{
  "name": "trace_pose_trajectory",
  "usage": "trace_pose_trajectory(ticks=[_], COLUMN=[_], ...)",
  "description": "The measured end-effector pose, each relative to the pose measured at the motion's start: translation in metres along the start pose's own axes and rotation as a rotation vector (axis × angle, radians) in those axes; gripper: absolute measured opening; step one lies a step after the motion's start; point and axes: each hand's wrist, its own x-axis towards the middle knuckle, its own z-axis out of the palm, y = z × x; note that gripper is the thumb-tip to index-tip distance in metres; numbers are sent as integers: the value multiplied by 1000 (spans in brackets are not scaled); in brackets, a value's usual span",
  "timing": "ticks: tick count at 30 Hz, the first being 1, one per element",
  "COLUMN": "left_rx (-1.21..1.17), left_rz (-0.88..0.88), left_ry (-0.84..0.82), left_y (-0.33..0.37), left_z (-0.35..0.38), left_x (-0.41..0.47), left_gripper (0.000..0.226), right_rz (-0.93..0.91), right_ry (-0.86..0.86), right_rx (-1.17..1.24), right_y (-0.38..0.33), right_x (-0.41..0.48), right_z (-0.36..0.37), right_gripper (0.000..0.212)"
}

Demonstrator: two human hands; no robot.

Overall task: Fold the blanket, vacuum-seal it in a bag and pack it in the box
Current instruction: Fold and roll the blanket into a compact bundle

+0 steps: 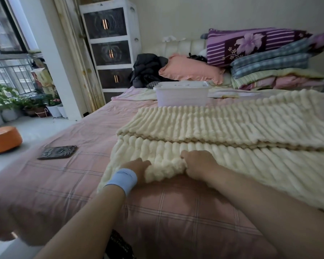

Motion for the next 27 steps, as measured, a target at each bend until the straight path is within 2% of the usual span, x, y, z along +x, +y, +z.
trace_pose_trajectory(ticks=[2, 3, 4, 6, 8, 10, 12, 14, 16, 18, 20, 23, 25, 26, 27], left_rx=[-76, -87, -77, 20, 153, 135, -85, -355, -690, -1164, -1330, -1237, -1106, -924, -654], left_rz=[-22, -54, -81, -178, -310, -460, -525, -528, -578, -569, -486, -435, -379, -323, -252], left_ry=[188, 246, 284, 327, 383, 341, 293, 265, 214, 160, 306, 710, 914, 949, 908], left_y=[-10, -14, -19, -24, -29, -33, -39, -43, -51, -59, -73, -88, -82, -75, -67], left_z=[-12, -20, -30, -47, -60, -76, -90, -107, -125, -146, -163, -186, -196, -196, -191], left_x=[-3, -4, -6, -5, 2, 12, 30, 53, 80, 103, 137, 188, 214, 232, 250], left_gripper=[51, 46, 43, 37, 35, 35, 33, 33, 33, 26, 19, 43, 66, 73, 71], right_rz=[86, 112, 121, 174, 313, 477, 588, 637, 632, 590, 507, 433, 369, 323, 264], right_ry=[210, 237, 192, -2, -125, -218, -269, -203, -9, 201, 353, 496, 520, 467, 351], right_rx=[-81, -198, -334, -531, -534, -415, -268, -91, 52, 150, 214, 242, 269, 316, 369], right_y=[4, 8, 11, 17, 27, 41, 53, 65, 81, 97, 110, 131, 148, 156, 163], right_x=[3, 5, 7, 11, 18, 32, 51, 69, 90, 112, 137, 186, 224, 241, 259], right_z=[-3, -6, -8, -13, -24, -42, -59, -77, -89, -94, -92, -85, -78, -73, -64], right_gripper=[29, 28, 30, 33, 33, 30, 30, 27, 29, 34, 33, 36, 46, 58, 76])
